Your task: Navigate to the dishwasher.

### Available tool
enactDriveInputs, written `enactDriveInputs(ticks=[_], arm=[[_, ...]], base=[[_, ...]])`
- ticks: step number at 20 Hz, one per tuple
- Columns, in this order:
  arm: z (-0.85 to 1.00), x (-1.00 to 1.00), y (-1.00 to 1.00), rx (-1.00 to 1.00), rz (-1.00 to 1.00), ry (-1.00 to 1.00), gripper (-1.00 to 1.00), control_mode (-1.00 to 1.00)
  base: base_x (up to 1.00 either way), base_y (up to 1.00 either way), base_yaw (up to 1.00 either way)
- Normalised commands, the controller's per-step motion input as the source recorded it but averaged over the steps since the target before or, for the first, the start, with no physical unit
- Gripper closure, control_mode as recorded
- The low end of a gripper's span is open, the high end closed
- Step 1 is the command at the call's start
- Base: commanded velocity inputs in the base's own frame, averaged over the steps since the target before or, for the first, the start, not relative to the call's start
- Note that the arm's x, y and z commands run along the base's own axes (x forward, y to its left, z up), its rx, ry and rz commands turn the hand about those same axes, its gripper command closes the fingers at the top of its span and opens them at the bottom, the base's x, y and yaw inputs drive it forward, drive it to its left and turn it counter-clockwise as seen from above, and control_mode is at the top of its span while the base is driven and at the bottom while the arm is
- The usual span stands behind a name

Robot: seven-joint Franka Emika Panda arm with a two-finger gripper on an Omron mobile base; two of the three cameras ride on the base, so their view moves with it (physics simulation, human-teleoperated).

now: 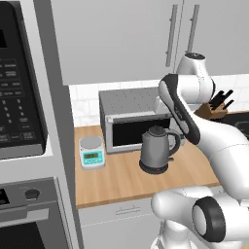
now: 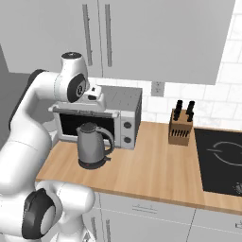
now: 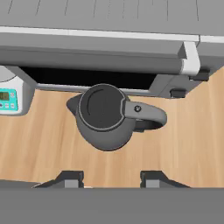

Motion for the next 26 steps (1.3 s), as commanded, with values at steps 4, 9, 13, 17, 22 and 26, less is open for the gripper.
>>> enactDriveInputs(ticks=[4,9,13,17,22,26], arm=[[0.0,-0.26,0.0,0.0,0.0,0.0,-1.0,-1.0],[0.0,-0.76,0.0,0.0,0.0,0.03,-1.0,-1.0],[-0.03,-0.64,0.0,0.0,0.0,0.03,-1.0,-1.0],[-0.24,-0.46,0.0,0.0,0.0,0.05,-1.0,-1.0],[-0.33,-0.39,0.0,0.0,0.0,0.03,-1.0,-1.0],[-0.36,-0.42,0.0,0.0,0.0,0.01,-1.0,-1.0]], base=[[0.0,0.0,0.0],[0.0,0.0,0.0],[0.0,0.0,0.0],[0.0,0.0,0.0],[0.0,0.0,0.0],[0.0,0.0,0.0]])
